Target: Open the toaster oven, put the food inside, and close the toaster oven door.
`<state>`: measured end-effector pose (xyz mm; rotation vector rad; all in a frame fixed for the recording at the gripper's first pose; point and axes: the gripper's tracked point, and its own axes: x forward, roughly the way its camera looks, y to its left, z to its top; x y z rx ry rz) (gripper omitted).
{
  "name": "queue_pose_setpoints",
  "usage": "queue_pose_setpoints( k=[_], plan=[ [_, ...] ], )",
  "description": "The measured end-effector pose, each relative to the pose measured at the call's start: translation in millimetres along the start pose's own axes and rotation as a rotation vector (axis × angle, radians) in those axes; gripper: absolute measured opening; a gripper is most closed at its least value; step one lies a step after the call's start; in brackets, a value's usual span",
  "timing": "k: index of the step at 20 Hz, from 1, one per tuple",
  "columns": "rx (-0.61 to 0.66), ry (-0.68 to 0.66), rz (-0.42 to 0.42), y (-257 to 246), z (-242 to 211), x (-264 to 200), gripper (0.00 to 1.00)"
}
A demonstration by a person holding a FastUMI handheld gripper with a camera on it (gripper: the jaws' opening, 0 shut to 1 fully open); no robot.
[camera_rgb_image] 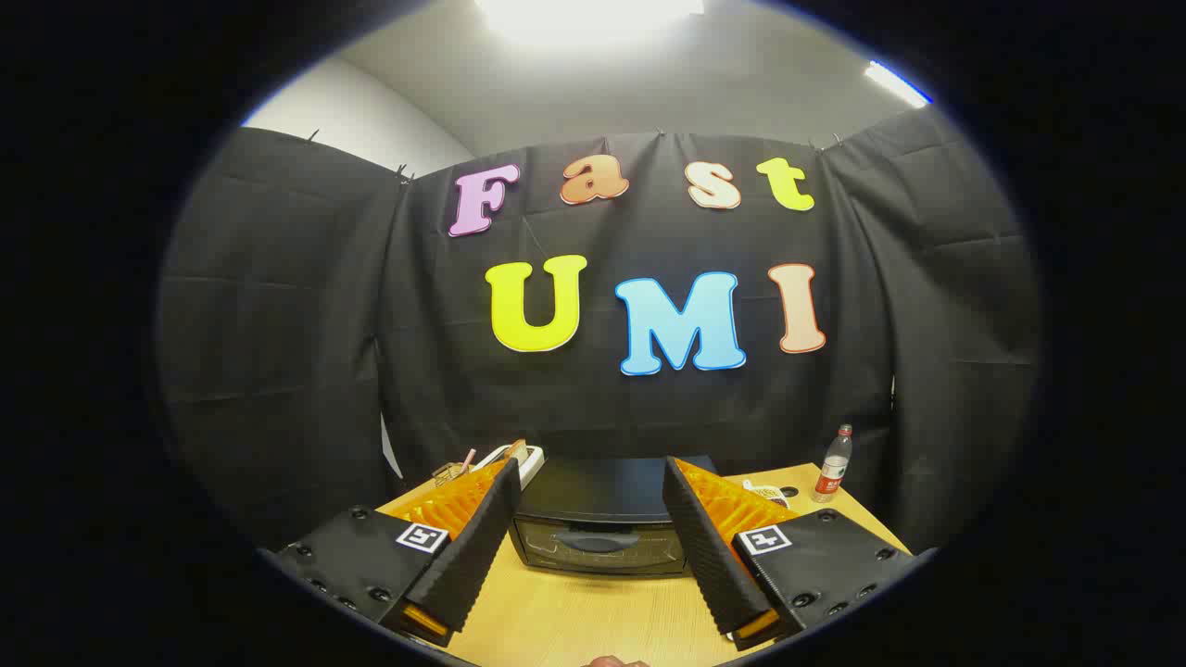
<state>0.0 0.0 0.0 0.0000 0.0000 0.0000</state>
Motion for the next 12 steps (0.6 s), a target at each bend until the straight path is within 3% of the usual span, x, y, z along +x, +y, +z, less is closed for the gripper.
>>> queue_pose_setpoints(
  k=[12],
  plan=[
    [0.027,0.065,-0.049,-19.7,-10.6,-0.2,0.98]
  ],
)
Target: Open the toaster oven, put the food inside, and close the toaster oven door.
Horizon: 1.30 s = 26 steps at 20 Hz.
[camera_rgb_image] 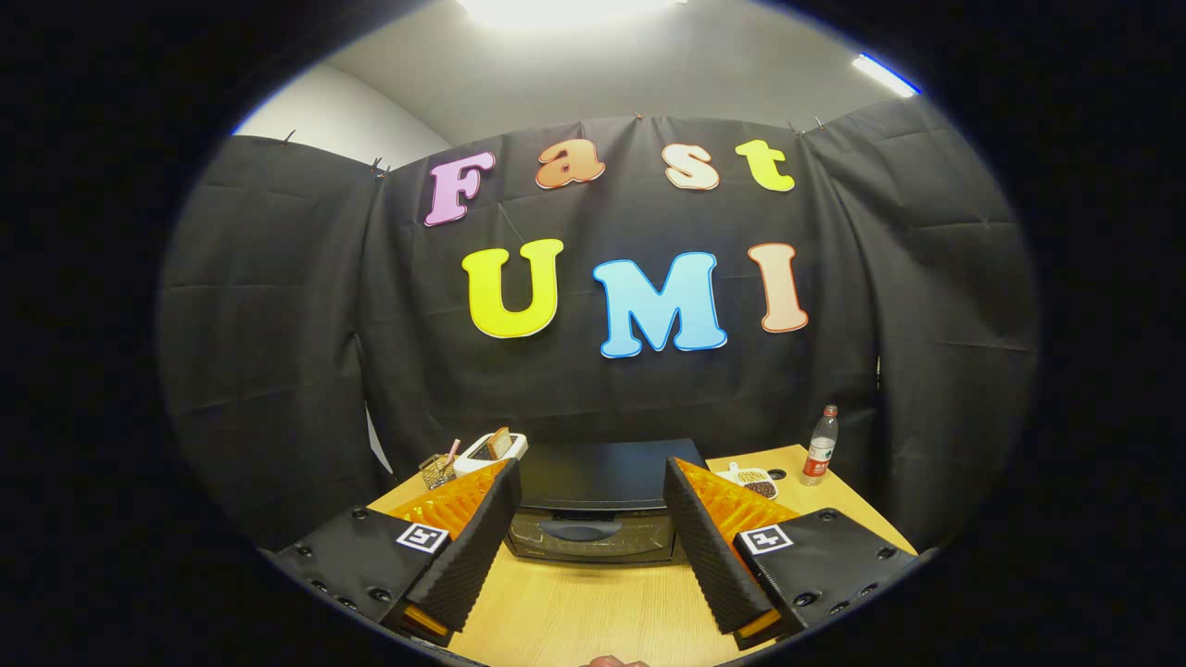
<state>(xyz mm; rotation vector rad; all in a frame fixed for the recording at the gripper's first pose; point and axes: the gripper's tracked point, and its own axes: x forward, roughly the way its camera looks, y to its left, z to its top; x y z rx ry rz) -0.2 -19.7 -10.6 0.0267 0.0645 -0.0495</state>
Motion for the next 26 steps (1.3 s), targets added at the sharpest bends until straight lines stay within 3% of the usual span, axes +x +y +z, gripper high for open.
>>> queue_pose_setpoints(
  k=[14,26],
  plan=[
    [0.034,0.081,-0.075,-11.4,-14.0,28.0,0.97],
    [0.051,0.293,-0.086,-4.6,-72.2,95.9,0.98]
  ],
)
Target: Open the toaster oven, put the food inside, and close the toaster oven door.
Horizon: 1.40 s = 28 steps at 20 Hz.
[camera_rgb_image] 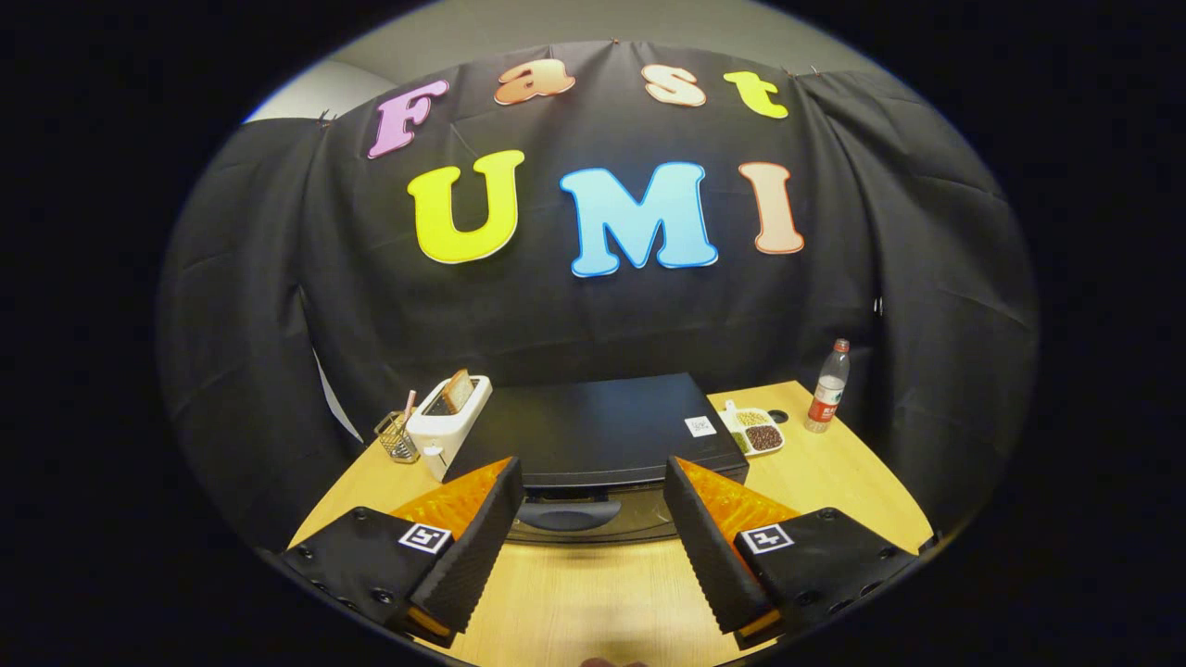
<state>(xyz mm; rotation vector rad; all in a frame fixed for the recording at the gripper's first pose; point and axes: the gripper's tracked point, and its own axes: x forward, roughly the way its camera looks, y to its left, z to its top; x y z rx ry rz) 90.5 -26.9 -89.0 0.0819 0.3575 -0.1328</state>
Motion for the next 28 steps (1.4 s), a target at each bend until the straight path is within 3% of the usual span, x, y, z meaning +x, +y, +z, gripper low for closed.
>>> queue_pose_setpoints(
  k=[13,22,28],
  plan=[
    [-0.028,0.216,0.012,20.6,-66.0,80.5,0.99],
    [-0.105,0.215,-0.013,25.3,-67.3,85.0,0.98],
    [-0.091,0.244,-0.002,25.5,-79.0,70.4,0.99]
  ],
)
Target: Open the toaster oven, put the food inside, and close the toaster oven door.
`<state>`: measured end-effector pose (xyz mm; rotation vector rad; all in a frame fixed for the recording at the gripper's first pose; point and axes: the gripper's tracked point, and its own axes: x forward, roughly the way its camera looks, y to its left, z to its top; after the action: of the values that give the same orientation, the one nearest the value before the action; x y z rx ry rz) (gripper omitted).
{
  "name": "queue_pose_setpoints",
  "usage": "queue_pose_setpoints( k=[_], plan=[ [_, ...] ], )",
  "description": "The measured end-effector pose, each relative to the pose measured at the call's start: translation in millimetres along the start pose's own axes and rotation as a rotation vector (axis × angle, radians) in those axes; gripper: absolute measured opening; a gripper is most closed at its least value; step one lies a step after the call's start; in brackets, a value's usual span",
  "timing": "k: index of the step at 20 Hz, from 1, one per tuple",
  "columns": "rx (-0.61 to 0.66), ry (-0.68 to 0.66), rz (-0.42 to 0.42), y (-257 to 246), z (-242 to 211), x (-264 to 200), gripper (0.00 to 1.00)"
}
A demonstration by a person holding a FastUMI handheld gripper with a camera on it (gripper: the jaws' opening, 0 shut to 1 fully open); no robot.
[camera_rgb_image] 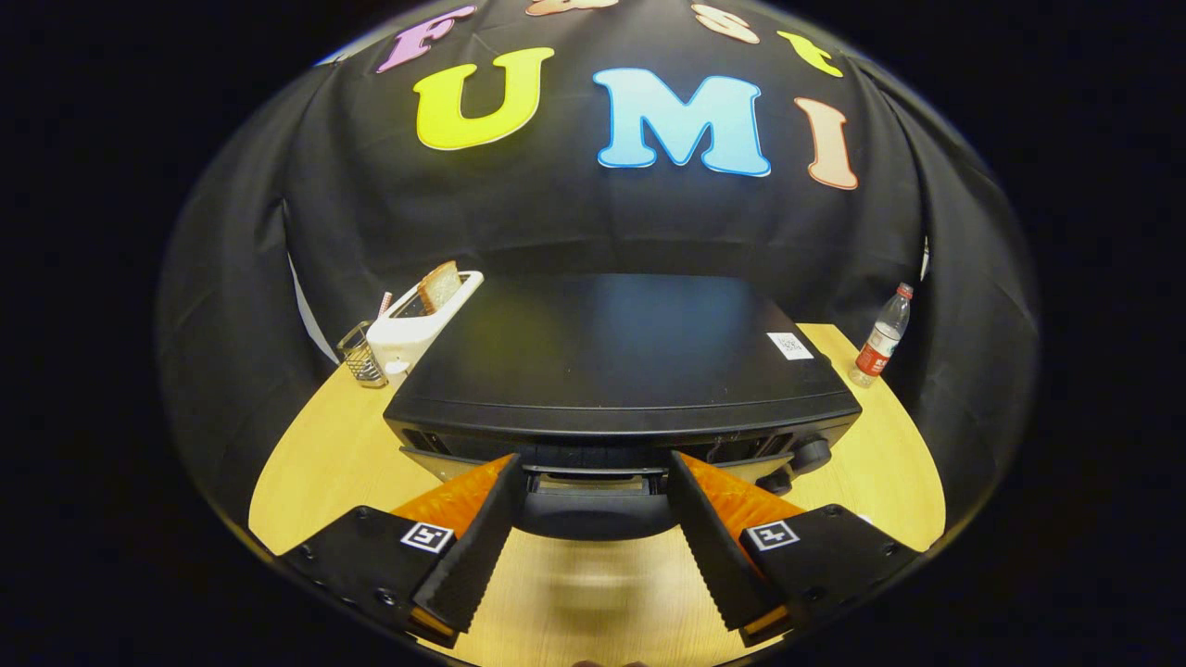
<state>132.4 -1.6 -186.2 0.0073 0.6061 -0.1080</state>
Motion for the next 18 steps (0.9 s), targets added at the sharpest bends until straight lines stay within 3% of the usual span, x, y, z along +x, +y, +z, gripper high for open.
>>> queue_pose_setpoints(
  k=[15,18],
  plan=[
    [-0.052,0.158,0.012,4.2,-70.3,-20.3,0.99],
    [-0.013,0.278,0.028,2.2,-103.8,-16.0,0.99]
  ],
)
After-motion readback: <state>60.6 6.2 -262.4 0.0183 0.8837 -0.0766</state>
